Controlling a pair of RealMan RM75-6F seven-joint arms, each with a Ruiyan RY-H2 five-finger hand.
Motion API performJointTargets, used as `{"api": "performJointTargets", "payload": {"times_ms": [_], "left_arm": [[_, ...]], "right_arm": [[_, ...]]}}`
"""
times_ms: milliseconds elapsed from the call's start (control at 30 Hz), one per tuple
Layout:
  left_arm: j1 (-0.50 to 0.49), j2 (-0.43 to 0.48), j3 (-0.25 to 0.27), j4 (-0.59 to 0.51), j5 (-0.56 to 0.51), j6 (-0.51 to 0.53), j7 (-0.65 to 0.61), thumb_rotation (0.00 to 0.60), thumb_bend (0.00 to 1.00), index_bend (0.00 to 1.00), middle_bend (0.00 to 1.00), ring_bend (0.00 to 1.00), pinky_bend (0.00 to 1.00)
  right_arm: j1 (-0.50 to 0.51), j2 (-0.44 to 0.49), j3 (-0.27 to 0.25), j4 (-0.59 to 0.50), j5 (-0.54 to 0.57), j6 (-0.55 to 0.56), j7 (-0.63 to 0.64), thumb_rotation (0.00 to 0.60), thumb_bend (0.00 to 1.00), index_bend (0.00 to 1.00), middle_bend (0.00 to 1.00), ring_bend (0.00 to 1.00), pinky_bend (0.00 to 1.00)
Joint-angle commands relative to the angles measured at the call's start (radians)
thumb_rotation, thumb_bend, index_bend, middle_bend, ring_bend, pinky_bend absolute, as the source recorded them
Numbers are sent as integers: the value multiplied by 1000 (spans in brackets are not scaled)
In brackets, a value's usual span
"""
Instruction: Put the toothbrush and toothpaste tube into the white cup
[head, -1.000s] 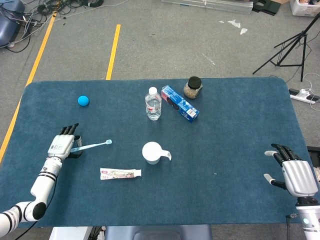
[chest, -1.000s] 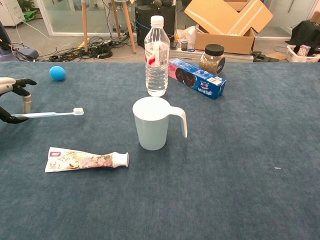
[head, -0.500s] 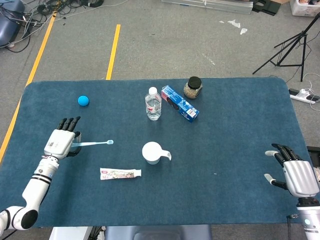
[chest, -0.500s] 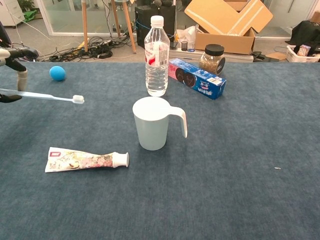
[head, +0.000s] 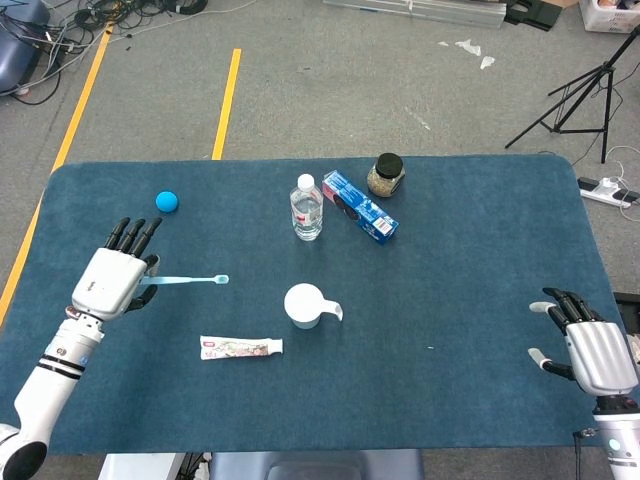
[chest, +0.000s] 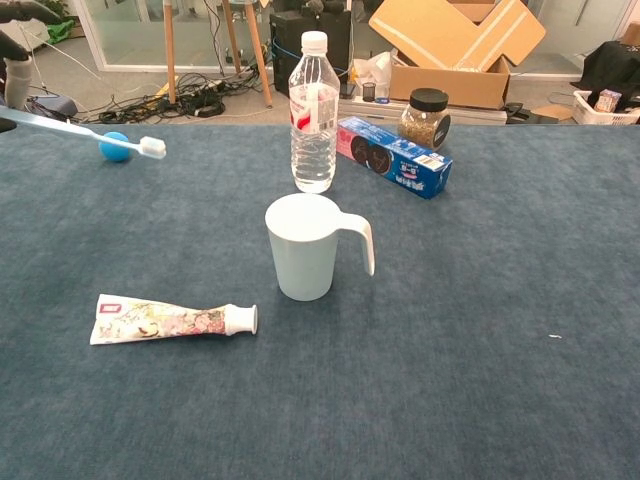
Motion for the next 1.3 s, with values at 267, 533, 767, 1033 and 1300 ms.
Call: {"api": "performJointTargets", "payload": {"times_ms": [267,533,767,1033,1300], "left_arm": [[-81,6,-17,-103,29,-40,158,600,464,568,0,0,0],[-159,-71,-21,-108,-6,-82,317,600,465,568,0,0,0],[-210,-129,-15,-98,-44,-97,414,600,464,570,0,0,0],[-260,-181,-16,-101,-88,-100,482,600,464,574,0,0,0],[-309,-235,-5,-64,-119,-100,555,600,465,574,0,0,0]], "right_arm": [[-5,8,0,-2,-8,13,16,600,98,353,225,186,446],[-13,22,1,-3,-18,32,54,600,98,353,225,186,446],[-17,35,0,-2,-25,39,89,600,98,353,225,186,446],[-20,43,-2,-1,-36,45,111,600,98,353,225,186,446],[-23,48,-4,-2,-45,53,123,600,98,353,225,186,446]]}}
